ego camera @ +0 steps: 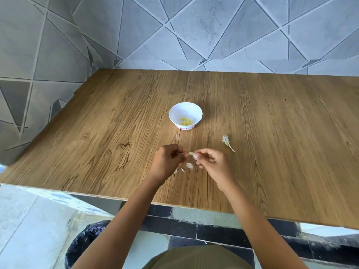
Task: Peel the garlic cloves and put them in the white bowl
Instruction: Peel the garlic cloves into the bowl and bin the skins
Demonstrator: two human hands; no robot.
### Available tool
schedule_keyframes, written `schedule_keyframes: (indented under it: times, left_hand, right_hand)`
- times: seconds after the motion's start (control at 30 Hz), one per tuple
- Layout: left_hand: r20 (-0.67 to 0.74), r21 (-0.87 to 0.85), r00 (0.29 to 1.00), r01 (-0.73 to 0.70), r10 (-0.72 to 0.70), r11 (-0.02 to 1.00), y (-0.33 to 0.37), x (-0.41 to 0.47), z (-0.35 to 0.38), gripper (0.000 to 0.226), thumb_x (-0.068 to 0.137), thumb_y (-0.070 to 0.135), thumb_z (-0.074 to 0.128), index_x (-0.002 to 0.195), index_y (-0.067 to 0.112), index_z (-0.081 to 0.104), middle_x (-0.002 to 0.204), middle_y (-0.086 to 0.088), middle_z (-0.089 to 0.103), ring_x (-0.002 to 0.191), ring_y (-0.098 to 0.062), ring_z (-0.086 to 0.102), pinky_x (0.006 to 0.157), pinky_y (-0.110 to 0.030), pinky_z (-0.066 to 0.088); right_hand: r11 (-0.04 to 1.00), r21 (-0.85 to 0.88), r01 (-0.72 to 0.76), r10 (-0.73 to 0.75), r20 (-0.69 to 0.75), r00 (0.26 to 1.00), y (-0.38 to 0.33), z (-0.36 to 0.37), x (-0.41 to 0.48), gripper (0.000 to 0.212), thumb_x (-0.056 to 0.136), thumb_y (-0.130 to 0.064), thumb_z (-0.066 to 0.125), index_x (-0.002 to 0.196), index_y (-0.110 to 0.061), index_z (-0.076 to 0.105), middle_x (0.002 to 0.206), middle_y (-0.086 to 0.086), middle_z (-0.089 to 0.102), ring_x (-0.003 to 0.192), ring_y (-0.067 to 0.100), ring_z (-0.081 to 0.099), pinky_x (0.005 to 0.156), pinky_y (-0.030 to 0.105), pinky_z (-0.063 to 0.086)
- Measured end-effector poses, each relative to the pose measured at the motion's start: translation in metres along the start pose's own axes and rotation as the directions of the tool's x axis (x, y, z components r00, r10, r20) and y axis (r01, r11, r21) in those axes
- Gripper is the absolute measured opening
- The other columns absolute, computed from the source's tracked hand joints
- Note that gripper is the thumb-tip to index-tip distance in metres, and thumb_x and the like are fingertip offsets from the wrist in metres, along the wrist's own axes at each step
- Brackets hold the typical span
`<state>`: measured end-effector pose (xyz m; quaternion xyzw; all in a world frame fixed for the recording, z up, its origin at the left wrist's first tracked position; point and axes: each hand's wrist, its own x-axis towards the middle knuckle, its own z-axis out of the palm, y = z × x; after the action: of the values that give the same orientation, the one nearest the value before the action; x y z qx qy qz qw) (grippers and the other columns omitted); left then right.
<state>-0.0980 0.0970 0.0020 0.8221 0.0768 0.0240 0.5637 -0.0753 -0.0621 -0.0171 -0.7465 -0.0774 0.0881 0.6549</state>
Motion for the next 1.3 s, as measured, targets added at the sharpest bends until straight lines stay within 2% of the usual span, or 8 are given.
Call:
schedule_keyframes:
  times: [0.1, 0.27, 0.4, 0.47, 0.57, 0.7, 1.17, 1.3]
  left_hand:
    - [0.115, -0.139, 0.993, 0.047, -0.031, 0.989, 0.003, -0.001, -0.003, 0.006, 0.087, 0.004, 0.064, 0.088, -0.001, 0.067, 0.073, -0.008, 0.069, 0.064, -0.012, 0.066, 0.062, -0.023, 0.054]
    - [0.337, -0.472, 0.925, 0.327, -0.175, 0.819, 0.007, -0.001, -0.007, 0.011, 0.084, 0.011, 0.061, 0.089, 0.003, 0.066, 0.074, -0.006, 0.071, 0.067, -0.011, 0.068, 0.061, -0.017, 0.055]
    - [0.201, -0.320, 0.967, 0.215, -0.155, 0.923, 0.006, -0.001, -0.004, 0.012, 0.092, 0.005, 0.056, 0.086, 0.003, 0.067, 0.071, -0.007, 0.069, 0.062, -0.011, 0.066, 0.059, -0.019, 0.054]
    - [0.087, 0.040, 0.996, 0.020, -0.024, 0.999, 0.000, 0.002, -0.006, 0.011, 0.091, 0.008, 0.060, 0.088, 0.006, 0.070, 0.072, -0.007, 0.070, 0.062, -0.013, 0.064, 0.062, -0.023, 0.052]
    - [0.096, 0.438, 0.987, -0.159, 0.129, 0.885, -0.005, 0.002, -0.006, 0.013, 0.090, 0.016, 0.063, 0.091, 0.010, 0.074, 0.082, -0.006, 0.069, 0.073, -0.016, 0.061, 0.069, -0.026, 0.049]
    - [-0.026, 0.326, 0.984, -0.161, 0.179, 0.932, -0.001, -0.001, -0.005, 0.009, 0.074, 0.010, 0.078, 0.077, 0.014, 0.071, 0.079, 0.010, 0.059, 0.063, -0.003, 0.054, 0.060, -0.009, 0.043]
    - [0.158, 0.003, 0.987, 0.029, -0.029, 1.000, 0.010, -0.001, -0.005, 0.006, 0.087, 0.007, 0.065, 0.085, 0.004, 0.069, 0.073, -0.009, 0.072, 0.065, -0.018, 0.067, 0.069, -0.033, 0.056]
    - [0.311, -0.232, 0.938, 0.232, -0.153, 0.945, 0.015, -0.003, -0.008, 0.012, 0.093, 0.007, 0.056, 0.085, 0.004, 0.065, 0.070, -0.003, 0.070, 0.064, -0.009, 0.066, 0.061, -0.019, 0.053]
  right_hand:
    - [0.967, 0.184, -0.176, 0.160, 0.099, 0.982, -0.006, -0.003, 0.001, 0.010, 0.089, -0.007, 0.061, 0.084, -0.012, 0.068, 0.073, 0.001, 0.067, 0.064, 0.005, 0.061, 0.061, 0.017, 0.050]
    - [0.652, 0.573, -0.497, 0.380, 0.321, 0.868, -0.015, -0.004, 0.001, 0.016, 0.093, -0.003, 0.051, 0.082, -0.005, 0.063, 0.064, 0.001, 0.065, 0.055, 0.004, 0.060, 0.054, 0.013, 0.051]
    - [0.807, 0.477, -0.348, 0.300, 0.175, 0.938, -0.012, 0.001, -0.003, 0.007, 0.087, -0.005, 0.060, 0.084, -0.006, 0.066, 0.071, 0.002, 0.068, 0.061, 0.006, 0.061, 0.062, 0.015, 0.052]
    - [0.912, 0.349, -0.214, 0.211, 0.047, 0.976, -0.009, 0.000, -0.005, 0.007, 0.083, -0.003, 0.066, 0.086, -0.010, 0.069, 0.072, -0.001, 0.069, 0.063, 0.006, 0.061, 0.064, 0.015, 0.052]
    - [0.965, 0.250, -0.082, 0.090, -0.020, 0.996, -0.007, -0.001, -0.008, 0.015, 0.082, 0.002, 0.066, 0.086, -0.012, 0.068, 0.065, -0.008, 0.068, 0.060, 0.000, 0.061, 0.062, 0.013, 0.049]
    - [0.971, 0.236, -0.041, 0.051, -0.037, 0.998, -0.007, 0.000, -0.010, 0.019, 0.082, 0.006, 0.065, 0.086, -0.012, 0.068, 0.068, -0.008, 0.069, 0.060, -0.001, 0.061, 0.061, 0.013, 0.049]
    - [0.996, 0.003, 0.084, -0.084, -0.063, 0.995, -0.002, -0.002, -0.015, 0.021, 0.085, -0.002, 0.066, 0.083, -0.023, 0.066, 0.076, -0.003, 0.068, 0.065, 0.000, 0.062, 0.067, 0.017, 0.052]
    - [0.928, 0.344, -0.140, 0.140, 0.024, 0.990, -0.008, -0.001, -0.018, 0.016, 0.085, 0.003, 0.062, 0.088, -0.012, 0.067, 0.082, 0.003, 0.070, 0.073, 0.006, 0.067, 0.071, 0.017, 0.054]
